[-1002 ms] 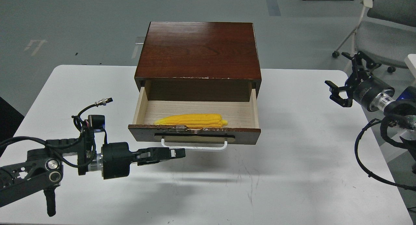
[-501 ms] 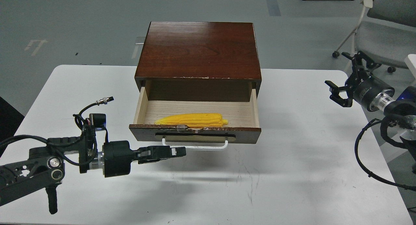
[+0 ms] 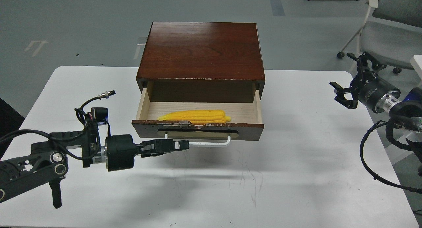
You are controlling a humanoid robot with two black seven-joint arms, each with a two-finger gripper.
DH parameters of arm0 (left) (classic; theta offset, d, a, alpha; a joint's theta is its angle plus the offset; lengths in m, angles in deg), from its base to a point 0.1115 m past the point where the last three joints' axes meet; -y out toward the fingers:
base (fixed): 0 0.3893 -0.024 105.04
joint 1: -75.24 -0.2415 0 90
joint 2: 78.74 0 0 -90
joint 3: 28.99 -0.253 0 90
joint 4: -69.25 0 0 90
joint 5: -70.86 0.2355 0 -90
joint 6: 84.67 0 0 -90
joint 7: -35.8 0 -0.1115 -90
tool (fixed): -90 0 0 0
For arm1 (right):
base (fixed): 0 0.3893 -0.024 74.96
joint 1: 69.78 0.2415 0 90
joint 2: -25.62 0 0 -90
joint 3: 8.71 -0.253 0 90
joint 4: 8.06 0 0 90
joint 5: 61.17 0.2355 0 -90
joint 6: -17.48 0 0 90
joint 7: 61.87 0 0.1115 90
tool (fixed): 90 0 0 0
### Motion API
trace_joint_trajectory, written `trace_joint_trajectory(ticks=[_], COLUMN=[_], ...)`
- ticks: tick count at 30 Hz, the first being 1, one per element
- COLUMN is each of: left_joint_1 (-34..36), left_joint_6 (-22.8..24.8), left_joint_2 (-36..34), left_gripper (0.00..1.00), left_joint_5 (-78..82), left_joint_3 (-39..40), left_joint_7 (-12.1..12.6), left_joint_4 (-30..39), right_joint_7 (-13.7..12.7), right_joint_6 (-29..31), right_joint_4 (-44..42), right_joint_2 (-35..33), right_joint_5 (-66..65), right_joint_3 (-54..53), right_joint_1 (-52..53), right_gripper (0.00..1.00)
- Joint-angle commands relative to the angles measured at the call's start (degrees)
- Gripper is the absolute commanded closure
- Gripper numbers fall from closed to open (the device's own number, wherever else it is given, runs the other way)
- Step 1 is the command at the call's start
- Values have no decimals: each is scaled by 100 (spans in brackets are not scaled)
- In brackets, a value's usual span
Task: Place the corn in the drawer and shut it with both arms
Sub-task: 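Push the drawer front with the left gripper into the cabinet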
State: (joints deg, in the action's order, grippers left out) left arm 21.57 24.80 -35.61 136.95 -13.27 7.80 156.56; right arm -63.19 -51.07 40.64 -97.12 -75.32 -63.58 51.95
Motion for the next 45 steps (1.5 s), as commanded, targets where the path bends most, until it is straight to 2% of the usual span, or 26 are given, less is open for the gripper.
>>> trace_joint_trajectory(ticks=[1,9,13,15,30,45], left_joint_1=[31,40,31,31,23,40], left_joint_6=[4,145,618,681,444,400], left_joint_2=[99,29,-287,-296,29,222], left_gripper=[81,80,80,80,71,71], left_joint_5=[1,-43,-26,-26,10,1], left_joint_3=[-8,1,10,19,1,45], left_joint_7=[1,1,1,1,1,1], left_joint_4=[-144,-22,338,391,-39,-355], right_joint_7=[0,0,0,0,0,0], right_joint_6=[0,0,0,0,0,0], right_joint_4=[0,-62,-70,-70,-70,-79], right_joint_2=[13,-4,-13,-13,4,5], right_joint_5=[0,0,0,0,0,0], right_joint_3=[2,2,2,2,20,29], right_joint_1=[0,0,0,0,-9,-9], right_gripper=[0,0,0,0,0,0])
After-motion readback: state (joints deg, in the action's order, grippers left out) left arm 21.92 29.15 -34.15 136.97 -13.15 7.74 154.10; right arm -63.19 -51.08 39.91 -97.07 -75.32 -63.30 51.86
